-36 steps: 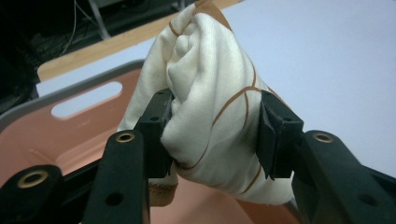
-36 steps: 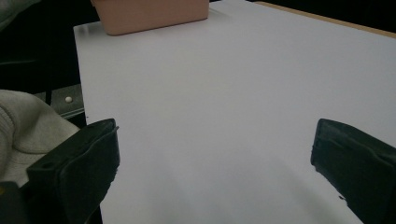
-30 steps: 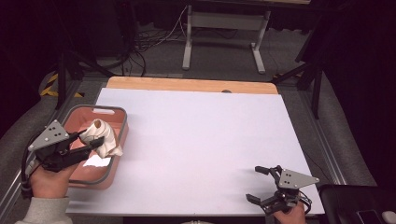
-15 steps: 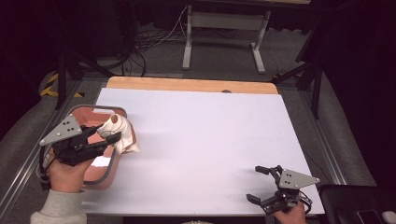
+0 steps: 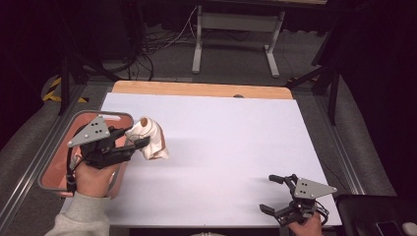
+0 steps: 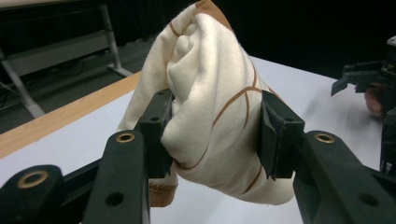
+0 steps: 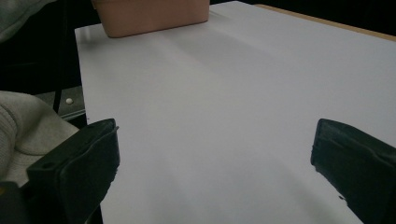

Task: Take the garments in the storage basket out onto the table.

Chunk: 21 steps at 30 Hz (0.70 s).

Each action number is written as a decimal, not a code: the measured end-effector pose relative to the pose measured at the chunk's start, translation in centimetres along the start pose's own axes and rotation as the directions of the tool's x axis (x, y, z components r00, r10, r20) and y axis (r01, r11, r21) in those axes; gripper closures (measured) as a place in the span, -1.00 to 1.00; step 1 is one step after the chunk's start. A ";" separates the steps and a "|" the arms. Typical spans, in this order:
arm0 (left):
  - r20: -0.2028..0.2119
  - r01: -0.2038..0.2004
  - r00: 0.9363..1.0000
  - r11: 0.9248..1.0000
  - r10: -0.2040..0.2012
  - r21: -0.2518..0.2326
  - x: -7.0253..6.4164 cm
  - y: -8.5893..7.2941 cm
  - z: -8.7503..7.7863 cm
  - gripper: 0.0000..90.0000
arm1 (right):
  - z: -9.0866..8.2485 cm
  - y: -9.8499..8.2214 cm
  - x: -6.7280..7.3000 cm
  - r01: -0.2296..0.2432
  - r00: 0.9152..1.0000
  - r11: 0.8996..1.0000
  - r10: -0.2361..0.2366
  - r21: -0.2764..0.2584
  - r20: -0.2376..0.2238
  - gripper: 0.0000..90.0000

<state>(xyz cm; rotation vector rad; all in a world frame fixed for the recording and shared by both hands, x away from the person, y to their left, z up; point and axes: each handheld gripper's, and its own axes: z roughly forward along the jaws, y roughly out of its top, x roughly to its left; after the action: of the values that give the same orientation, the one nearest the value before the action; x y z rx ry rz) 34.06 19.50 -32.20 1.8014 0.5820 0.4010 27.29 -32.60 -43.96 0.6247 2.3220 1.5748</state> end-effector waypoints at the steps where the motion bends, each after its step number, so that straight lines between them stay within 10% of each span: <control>1: 0.009 -0.002 1.000 1.000 0.002 -0.007 -0.2 0.1 0.4 0.19 | 0.0 0.0 0.0 0.000 1.000 1.000 0.000 -0.001 0.000 -0.97; 21: 0.131 -0.025 0.991 1.000 0.026 -0.010 -2.9 0.6 7.1 0.18 | -0.1 0.0 0.0 -0.001 1.000 1.000 0.001 -0.002 -0.005 -0.97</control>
<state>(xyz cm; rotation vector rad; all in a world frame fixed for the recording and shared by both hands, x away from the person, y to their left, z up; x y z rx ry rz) 35.66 12.10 -33.74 1.8130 0.4655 0.2998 27.27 -32.67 -43.93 0.6220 2.3242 1.5807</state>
